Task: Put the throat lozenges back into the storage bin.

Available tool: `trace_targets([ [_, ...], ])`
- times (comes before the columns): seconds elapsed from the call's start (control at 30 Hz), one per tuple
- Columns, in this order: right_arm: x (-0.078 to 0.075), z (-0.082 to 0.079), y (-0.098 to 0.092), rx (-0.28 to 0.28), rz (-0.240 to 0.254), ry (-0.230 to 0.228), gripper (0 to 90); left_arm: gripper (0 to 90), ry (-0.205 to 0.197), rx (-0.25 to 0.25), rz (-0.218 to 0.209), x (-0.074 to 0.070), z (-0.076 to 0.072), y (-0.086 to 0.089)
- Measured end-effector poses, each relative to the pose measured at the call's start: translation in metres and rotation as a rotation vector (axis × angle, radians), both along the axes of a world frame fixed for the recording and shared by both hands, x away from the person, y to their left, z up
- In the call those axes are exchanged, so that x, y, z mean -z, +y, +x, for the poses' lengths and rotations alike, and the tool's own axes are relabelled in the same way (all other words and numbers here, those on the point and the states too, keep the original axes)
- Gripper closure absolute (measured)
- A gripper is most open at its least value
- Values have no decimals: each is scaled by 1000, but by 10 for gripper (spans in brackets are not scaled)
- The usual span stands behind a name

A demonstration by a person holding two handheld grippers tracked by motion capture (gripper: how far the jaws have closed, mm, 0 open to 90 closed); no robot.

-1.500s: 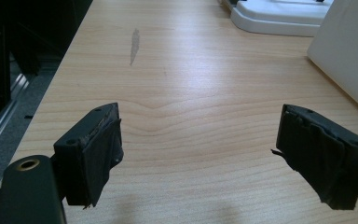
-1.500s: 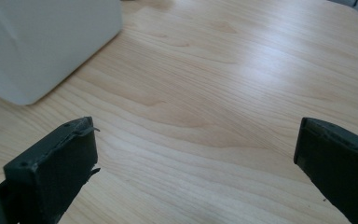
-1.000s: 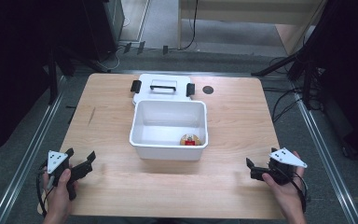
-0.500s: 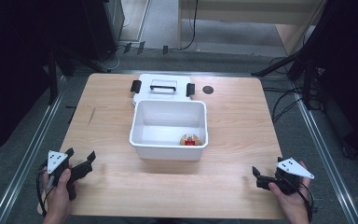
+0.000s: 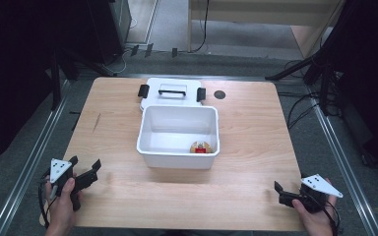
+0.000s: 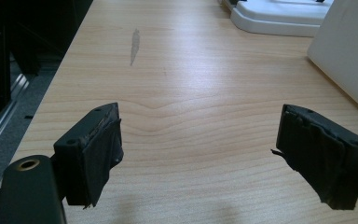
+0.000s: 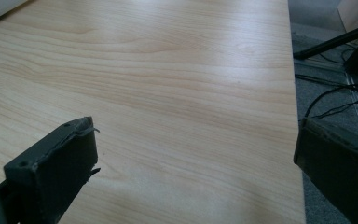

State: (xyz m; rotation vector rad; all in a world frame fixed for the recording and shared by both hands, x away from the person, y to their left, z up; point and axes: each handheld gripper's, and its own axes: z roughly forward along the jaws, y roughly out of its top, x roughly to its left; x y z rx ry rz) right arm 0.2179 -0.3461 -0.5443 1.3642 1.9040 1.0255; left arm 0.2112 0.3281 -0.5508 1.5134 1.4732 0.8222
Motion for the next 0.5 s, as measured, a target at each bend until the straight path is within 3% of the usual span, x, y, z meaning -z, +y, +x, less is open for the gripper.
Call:
trace_targets([
  [0.5,2,-5,-10,17,55,-3,0,148,6,2,-4,0,1,0],
])
